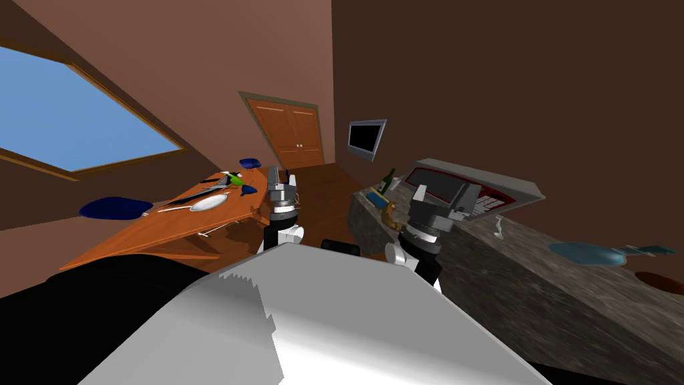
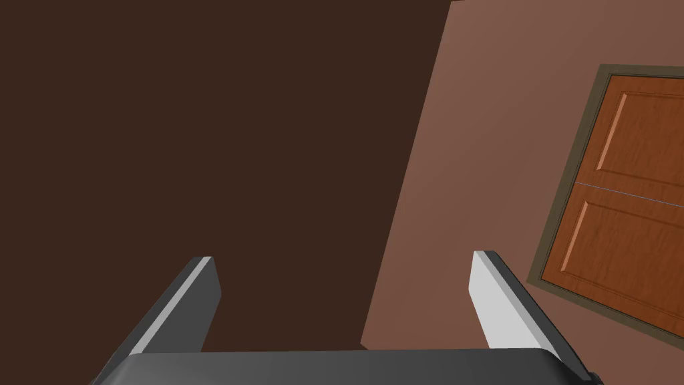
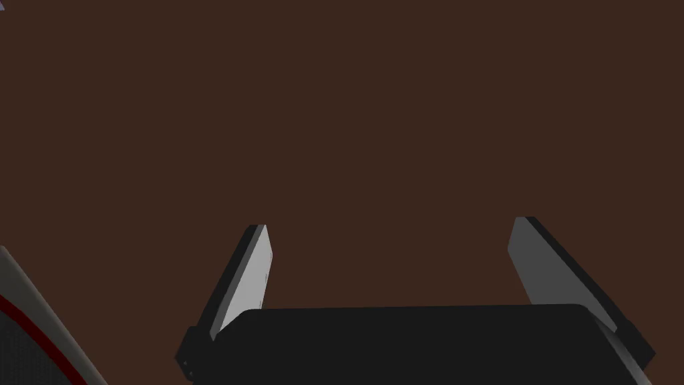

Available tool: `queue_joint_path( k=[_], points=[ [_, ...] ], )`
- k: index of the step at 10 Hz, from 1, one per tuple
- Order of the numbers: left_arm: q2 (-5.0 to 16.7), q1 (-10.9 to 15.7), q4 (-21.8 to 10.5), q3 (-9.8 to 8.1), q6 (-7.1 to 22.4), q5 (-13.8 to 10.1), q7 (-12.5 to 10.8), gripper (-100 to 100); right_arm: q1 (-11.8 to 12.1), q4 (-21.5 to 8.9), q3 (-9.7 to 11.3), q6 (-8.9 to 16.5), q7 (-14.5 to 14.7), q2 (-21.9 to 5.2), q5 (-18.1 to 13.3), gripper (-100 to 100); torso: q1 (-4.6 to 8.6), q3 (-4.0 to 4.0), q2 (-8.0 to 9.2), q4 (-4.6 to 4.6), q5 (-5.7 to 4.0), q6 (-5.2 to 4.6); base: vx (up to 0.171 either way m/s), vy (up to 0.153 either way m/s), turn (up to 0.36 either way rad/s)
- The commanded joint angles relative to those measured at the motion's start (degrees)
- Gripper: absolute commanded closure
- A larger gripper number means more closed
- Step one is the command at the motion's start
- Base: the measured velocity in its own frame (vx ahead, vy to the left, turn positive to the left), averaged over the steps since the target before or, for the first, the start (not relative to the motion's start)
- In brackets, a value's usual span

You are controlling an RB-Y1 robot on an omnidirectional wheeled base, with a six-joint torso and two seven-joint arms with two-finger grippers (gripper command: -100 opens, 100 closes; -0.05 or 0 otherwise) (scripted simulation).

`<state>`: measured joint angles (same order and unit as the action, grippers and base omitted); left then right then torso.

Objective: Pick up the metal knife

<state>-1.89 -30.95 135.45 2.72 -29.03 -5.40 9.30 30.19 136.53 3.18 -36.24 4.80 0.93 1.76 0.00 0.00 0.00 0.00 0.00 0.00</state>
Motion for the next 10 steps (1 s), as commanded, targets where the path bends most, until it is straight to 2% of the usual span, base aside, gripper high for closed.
queue_joint_path(
  k=[1, 4, 7, 9, 10],
  points=[
    [0.0, 0.0, 0.0, 0.0, 0.0, 0.0, 0.0, 0, 0.66, -0.48, 0.03, 0.0, -0.06, -2.22, -0.63, -100, 0.0, 0.0, 0.0, 0.0, 0.0, 0.0, -0.001, 0.033, 0.006],
    [-0.01, 0.0, 0.0, 0.01, 0.0, 0.0, 0.0, 0, 3.26, -2.32, 0.21, 0.0, -0.13, -6.84, -3.0, -100, -0.44, 0.01, 0.02, 0.0, 0.09, 0.0, -0.013, 0.124, 0.007],
    [-0.02, 0.0, 0.0, 0.02, 0.0, 0.0, 0.0, 0, 7.45, -5.23, 0.46, 0.09, 0.11, -10.68, -6.49, -100, -0.72, 0.04, 0.06, -0.01, 0.16, 0.0, -0.014, 0.192, 0.026],
    [-0.02, 0.0, 0.0, 0.02, 0.0, 0.0, 0.0, 0, 10.98, -7.65, 0.59, 0.25, 0.6, -12.8, -9.13, -100, -0.89, 0.03, 0.05, -0.01, 0.2, 0.0, -0.002, 0.234, 0.055],
    [-0.02, 0.0, 0.0, 0.02, 0.0, 0.0, 0.0, 0, 10.98, -7.65, 0.59, 0.25, 0.6, -12.8, -9.13, -100, -0.91, 0.02, 0.04, -0.01, 0.21, 0.01, 0.023, 0.145, 0.014]
  ],
)
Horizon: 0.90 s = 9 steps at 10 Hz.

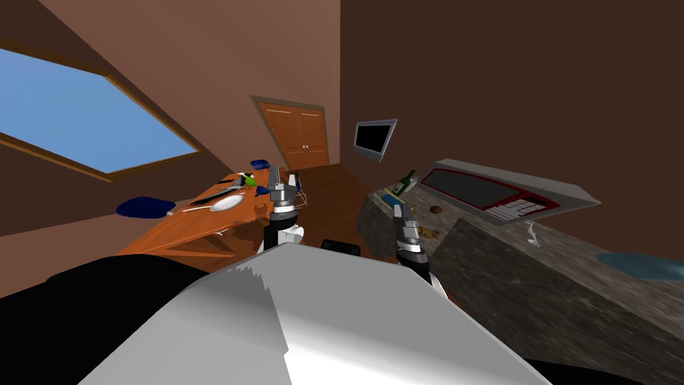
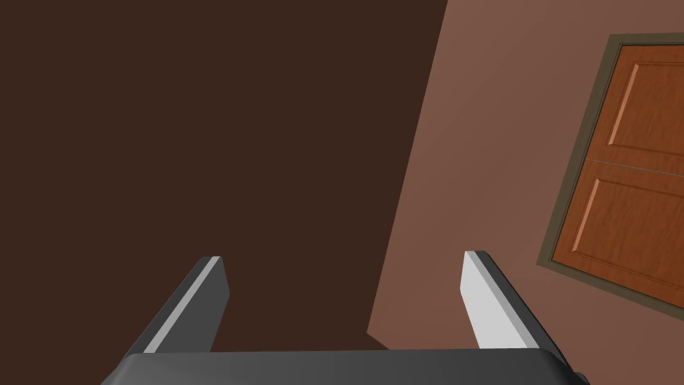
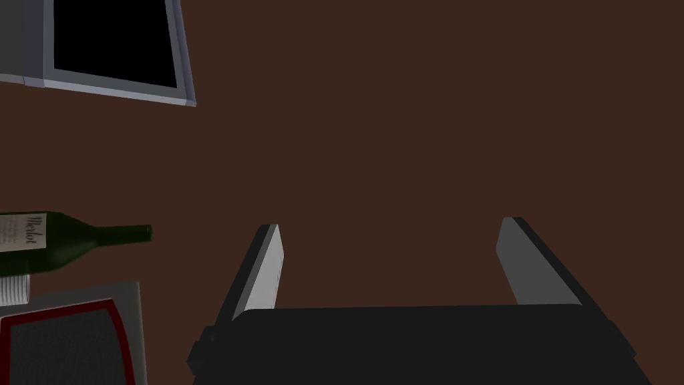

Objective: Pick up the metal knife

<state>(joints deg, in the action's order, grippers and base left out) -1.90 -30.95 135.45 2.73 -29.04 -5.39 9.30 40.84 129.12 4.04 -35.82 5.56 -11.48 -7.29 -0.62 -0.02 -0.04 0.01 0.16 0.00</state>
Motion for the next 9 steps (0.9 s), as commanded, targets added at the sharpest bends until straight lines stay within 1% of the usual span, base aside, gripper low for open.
queue_joint_path(
  k=[1, 2, 3, 4, 5, 6, 7, 8, 9],
  points=[
    [0.0, 0.0, 0.0, 0.0, 0.0, 0.0, 0.0, 0, 2.29, -1.57, -0.25, -0.05, 0.21, -1.34, -1.43, -100, 0.0, 0.0, 0.0, 0.0, 0.0, 0.0, 0.046, 0.124, 0.071],
    [0.0, 0.0, 0.0, 0.0, 0.0, 0.0, 0.0, 0, 4.11, -2.97, -0.25, 0.1, 0.67, -2.26, -2.78, -100, 0.12, -0.04, -0.07, 0.02, -0.03, 0.01, 0.06, 0.171, 0.101],
    [0.0, 0.0, 0.0, 0.0, 0.0, 0.0, 0.0, 0, 4.39, -2.97, -0.25, 0.1, 0.67, -2.26, -2.78, -100, -0.02, -0.07, -0.12, 0.03, -0.01, 0.0, 0.028, 0.138, 0.012],
    [0.0, 0.0, 0.0, 0.0, 0.0, 0.0, 0.0, 0, 6.61, -4.43, -0.28, 0.27, 1.24, -3.13, -4.12, -100, 0.08, -0.04, -0.06, 0.02, -0.02, 0.0, 0.04, 0.143, 0.077],
    [0.0, 0.0, 0.0, 0.0, 0.0, 0.0, 0.0, 0, 7.98, -5.95, -0.35, 0.47, 1.91, -3.97, -5.43, -100, 0.08, -0.05, -0.08, 0.02, -0.03, 0.01, 0.08, 0.21, 0.124],
    [0.0, 0.0, 0.0, 0.0, 0.0, 0.0, 0.0, 0, 8.95, -5.95, -0.35, 0.47, 1.91, -3.97, -5.43, -100, -0.13, -0.1, -0.18, 0.04, 0.02, 0.01, 0.052, 0.157, 0.026],
    [0.0, 0.0, 0.0, 0.0, 0.0, 0.0, 0.0, 0, 11.41, -7.51, -0.46, 0.7, 2.68, -4.79, -6.69, -100, -0.01, -0.08, -0.12, 0.03, 0.01, -0.01, 0.04, 0.138, 0.097],
    [0.0, 0.0, 0.0, 0.0, 0.0, 0.0, 0.0, 0, 13.27, -9.12, -0.61, 0.96, 3.57, -5.62, -7.91, -100, 0.08, -0.05, -0.08, 0.02, -0.02, 0.01, 0.104, 0.203, 0.185],
    [0.0, 0.0, 0.0, 0.0, 0.0, 0.0, 0.0, 0, 13.97, -9.12, -0.61, 0.96, 3.57, -5.62, -7.91, -100, -0.09, -0.14, -0.25, 0.05, 0.01, 0.02, 0.096, 0.147, 0.026]
  ],
)
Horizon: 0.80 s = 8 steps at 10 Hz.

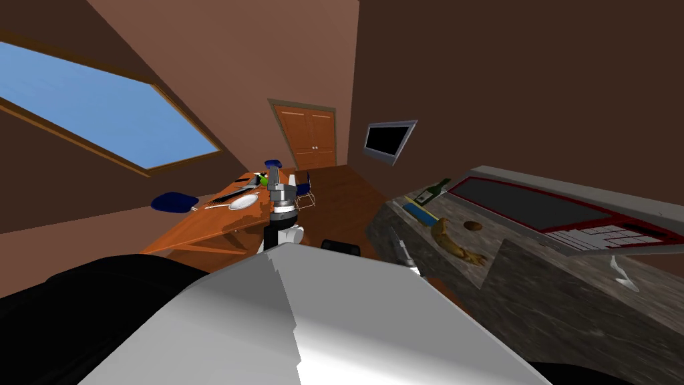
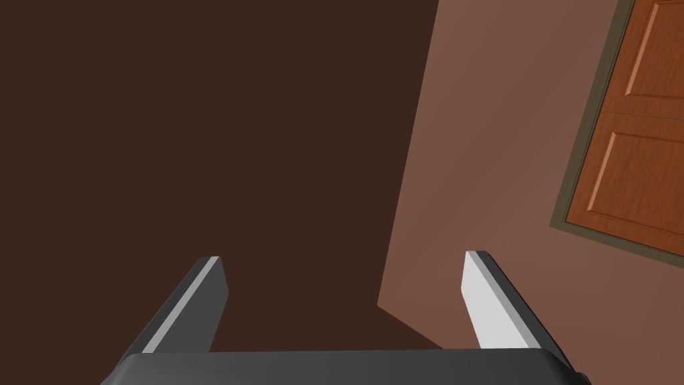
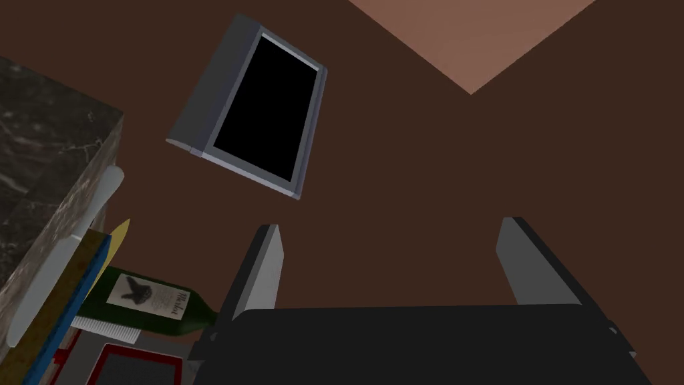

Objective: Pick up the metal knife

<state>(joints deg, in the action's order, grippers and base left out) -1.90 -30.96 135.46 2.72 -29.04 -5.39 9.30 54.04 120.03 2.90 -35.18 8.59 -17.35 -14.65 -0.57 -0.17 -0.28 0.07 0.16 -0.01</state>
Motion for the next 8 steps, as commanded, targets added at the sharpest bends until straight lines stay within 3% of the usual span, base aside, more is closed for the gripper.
queue_joint_path(
  k=[1, 2, 4, 8],
  points=[
    [0.0, 0.0, 0.0, 0.0, 0.0, 0.0, 0.0, 0, 2.86, -1.66, 0.35, 0.61, 1.52, -0.6, -1.7, -100, 0.0, 0.0, 0.0, 0.0, 0.0, 0.0, 0.081, 0.105, 0.082],
    [0.0, 0.0, 0.0, 0.0, 0.0, 0.0, 0.0, 0, 4.79, -3.15, 0.11, 0.93, 2.61, -1.49, -2.78, -100, 0.13, 0.02, 0.03, -0.01, -0.04, 0.02, 0.107, 0.163, 0.206],
    [0.0, 0.0, 0.0, 0.0, 0.0, 0.0, 0.0, 0, 6.15, -3.3, 0.11, 0.93, 2.61, -1.49, -2.78, -100, 0.1, 0.0, 0.0, 0.0, -0.02, 0.0, 0.067, 0.085, 0.014],
    [0.0, 0.0, 0.0, -0.01, 0.0, 0.0, 0.0, 0, 14.01, -8.22, -0.81, 2.02, 6.45, -4.43, -5.53, -100, 0.2, -0.03, -0.04, 0.01, -0.04, 0.0, 0.107, 0.1, 0.137]
  ],
)
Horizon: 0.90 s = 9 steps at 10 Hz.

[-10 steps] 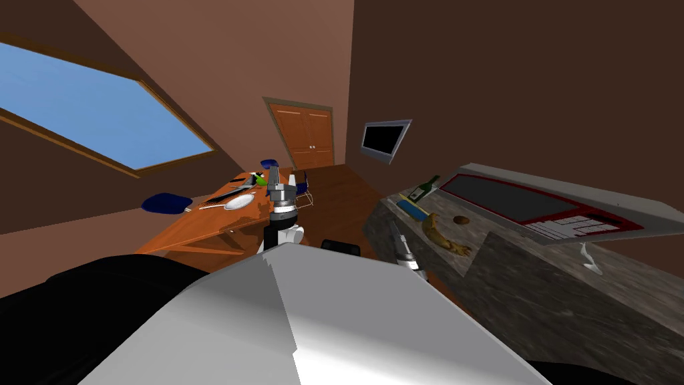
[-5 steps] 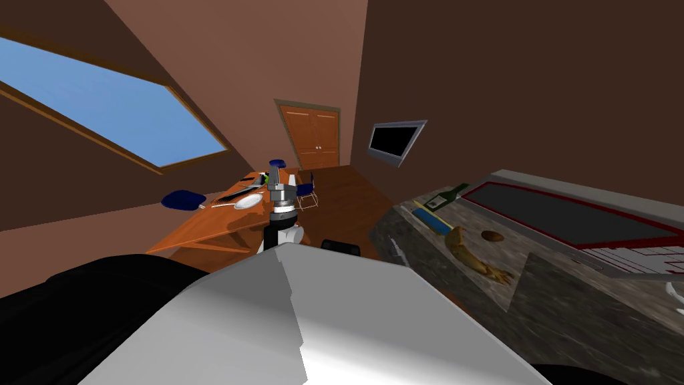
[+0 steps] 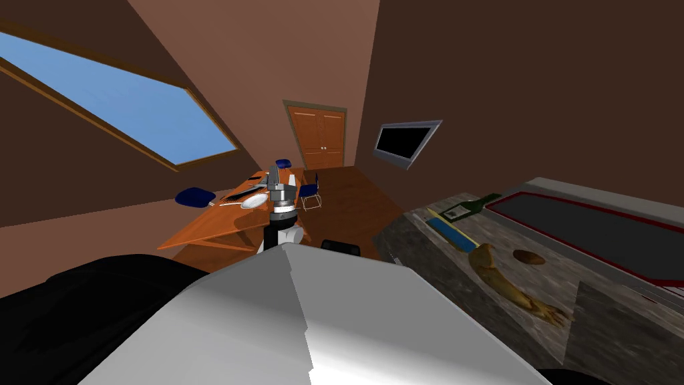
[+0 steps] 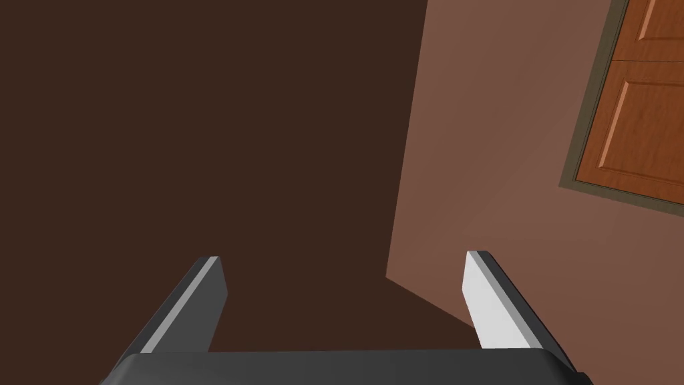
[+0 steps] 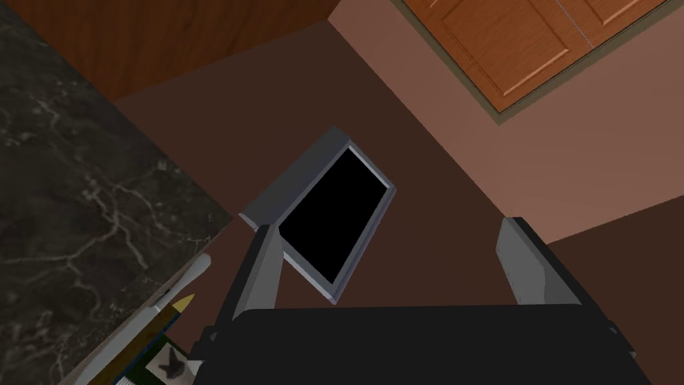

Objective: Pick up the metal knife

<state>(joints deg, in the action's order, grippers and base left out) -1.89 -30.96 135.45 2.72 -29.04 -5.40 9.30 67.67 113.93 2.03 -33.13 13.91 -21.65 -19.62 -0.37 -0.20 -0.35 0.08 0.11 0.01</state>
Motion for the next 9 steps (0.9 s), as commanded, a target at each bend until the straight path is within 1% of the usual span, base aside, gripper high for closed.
queue_joint_path(
  k=[1, 2, 3, 4, 5, 6, 7, 8, 9],
  points=[
    [0.0, 0.0, 0.0, 0.0, 0.0, 0.0, 0.0, 0, 0.97, -2.12, 0.05, -0.03, 1.13, -0.13, -0.56, -100, 0.0, 0.0, 0.0, 0.0, 0.0, 0.0, 0.11, 0.077, 0.08],
    [0.0, 0.0, 0.0, 0.0, 0.0, 0.0, 0.0, 0, 3.8, -3.71, -0.32, 0.38, 2.57, -1.18, -1.29, -100, 0.07, 0.01, 0.02, -0.01, -0.02, 0.0, 0.136, 0.08, 0.18],
    [0.0, 0.0, 0.0, 0.0, 0.0, 0.0, 0.0, 0, 5.43, -5.27, -0.73, 0.81, 4.09, -2.24, -1.92, -100, 0.07, -0.02, -0.04, 0.01, -0.02, 0.01, 0.176, 0.081, 0.216],
    [0.0, 0.0, 0.0, 0.0, 0.0, 0.0, 0.0, 0, 6.64, -5.27, -0.73, 0.81, 4.09, -2.24, -1.92, -100, 0.08, -0.09, -0.16, 0.03, -0.01, 0.02, 0.126, 0.058, 0.078],
    [0.0, 0.0, 0.0, -0.01, 0.0, 0.0, 0.0, 0, 8.58, -6.77, -1.16, 1.25, 5.66, -3.31, -2.44, -100, 0.12, -0.04, -0.06, 0.02, -0.03, -0.01, 0.133, 0.07, 0.192],
    [0.0, 0.0, 0.0, 0.0, 0.0, 0.0, 0.0, 0, 9.2, -6.77, -1.16, 1.25, 5.66, -3.31, -2.44, -100, 0.11, -0.03, -0.06, 0.01, -0.03, 0.02, 0.122, 0.042, 0.076],
    [0.0, 0.0, 0.0, -0.01, 0.0, 0.0, 0.0, 0, 11.26, -8.21, -1.63, 1.71, 7.29, -4.38, -2.86, -100, 0.17, -0.01, 0.0, 0.01, -0.03, -0.02, 0.126, 0.015, 0.171],
    [0.01, 0.0, 0.0, -0.01, 0.0, 0.0, 0.0, 0, 13.47, -9.59, -2.11, 2.18, 8.95, -5.44, -3.16, -100, 0.27, -0.01, 0.0, 0.0, -0.05, 0.01, 0.203, 0.009, 0.297],
    [0.01, 0.0, 0.0, -0.01, 0.0, 0.0, 0.0, 0, 14.4, -9.59, -2.11, 2.18, 8.95, -5.44, -3.16, -100, 0.33, -0.12, -0.22, 0.04, -0.08, 0.03, 0.163, -0.006, 0.065]
  ],
)
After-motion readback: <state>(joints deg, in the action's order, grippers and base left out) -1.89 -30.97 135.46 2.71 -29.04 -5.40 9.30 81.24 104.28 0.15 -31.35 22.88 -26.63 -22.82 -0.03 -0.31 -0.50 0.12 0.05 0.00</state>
